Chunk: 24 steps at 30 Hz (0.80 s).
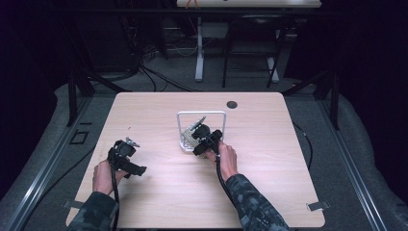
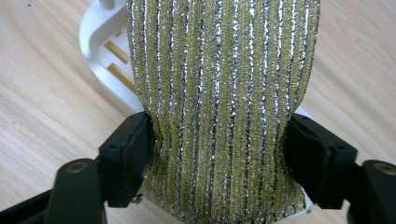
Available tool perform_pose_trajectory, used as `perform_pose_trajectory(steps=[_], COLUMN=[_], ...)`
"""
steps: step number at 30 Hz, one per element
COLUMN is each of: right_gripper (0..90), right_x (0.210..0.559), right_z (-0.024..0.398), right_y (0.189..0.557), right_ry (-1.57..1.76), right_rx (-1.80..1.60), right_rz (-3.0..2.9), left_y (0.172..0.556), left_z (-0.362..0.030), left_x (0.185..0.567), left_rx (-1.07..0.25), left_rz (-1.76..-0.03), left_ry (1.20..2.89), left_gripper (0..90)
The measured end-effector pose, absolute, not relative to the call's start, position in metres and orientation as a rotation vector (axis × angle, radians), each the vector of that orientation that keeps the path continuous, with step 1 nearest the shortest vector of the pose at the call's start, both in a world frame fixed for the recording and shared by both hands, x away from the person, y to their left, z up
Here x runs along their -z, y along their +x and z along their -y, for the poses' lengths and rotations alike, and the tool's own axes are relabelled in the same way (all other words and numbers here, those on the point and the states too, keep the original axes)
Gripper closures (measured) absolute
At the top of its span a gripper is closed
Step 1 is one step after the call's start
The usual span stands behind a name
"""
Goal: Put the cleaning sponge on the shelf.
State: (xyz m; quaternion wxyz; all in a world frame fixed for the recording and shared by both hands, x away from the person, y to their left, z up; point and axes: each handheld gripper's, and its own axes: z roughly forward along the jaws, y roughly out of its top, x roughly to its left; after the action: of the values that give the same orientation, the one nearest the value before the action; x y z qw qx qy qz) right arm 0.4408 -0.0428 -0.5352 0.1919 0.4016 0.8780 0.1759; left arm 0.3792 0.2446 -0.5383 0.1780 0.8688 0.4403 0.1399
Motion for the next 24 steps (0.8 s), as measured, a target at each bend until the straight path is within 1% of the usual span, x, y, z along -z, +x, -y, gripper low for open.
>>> perform_pose_trajectory(steps=[6,15,19,20,24], right_gripper=[19.9,19.2,17.9,15.4,15.3], right_x=[0.5321,0.5283,0.5316,0.5323,0.5329], right_z=[0.0435,0.0452,0.0457,0.0456,0.0466], right_y=[0.4389,0.4367,0.4379,0.4375,0.4364], right_ry=[1.122,1.099,1.111,1.099,1.096], right_rx=[-0.512,-0.549,-0.526,-0.515,-0.529], right_rz=[-2.457,-2.445,-2.460,-2.459,-2.465], left_y=[0.3791,0.3790,0.3790,0.3791,0.3796], left_z=[-0.2449,-0.2448,-0.2445,-0.2443,-0.2432], left_x=[0.5380,0.5378,0.5375,0.5375,0.5373], left_rx=[-0.398,-0.399,-0.399,-0.398,-0.394], left_rz=[-1.246,-1.247,-1.247,-1.246,-1.249], left_ry=[2.456,2.457,2.454,2.454,2.452], left_gripper=[4.6,4.5,4.6,4.5,4.5])
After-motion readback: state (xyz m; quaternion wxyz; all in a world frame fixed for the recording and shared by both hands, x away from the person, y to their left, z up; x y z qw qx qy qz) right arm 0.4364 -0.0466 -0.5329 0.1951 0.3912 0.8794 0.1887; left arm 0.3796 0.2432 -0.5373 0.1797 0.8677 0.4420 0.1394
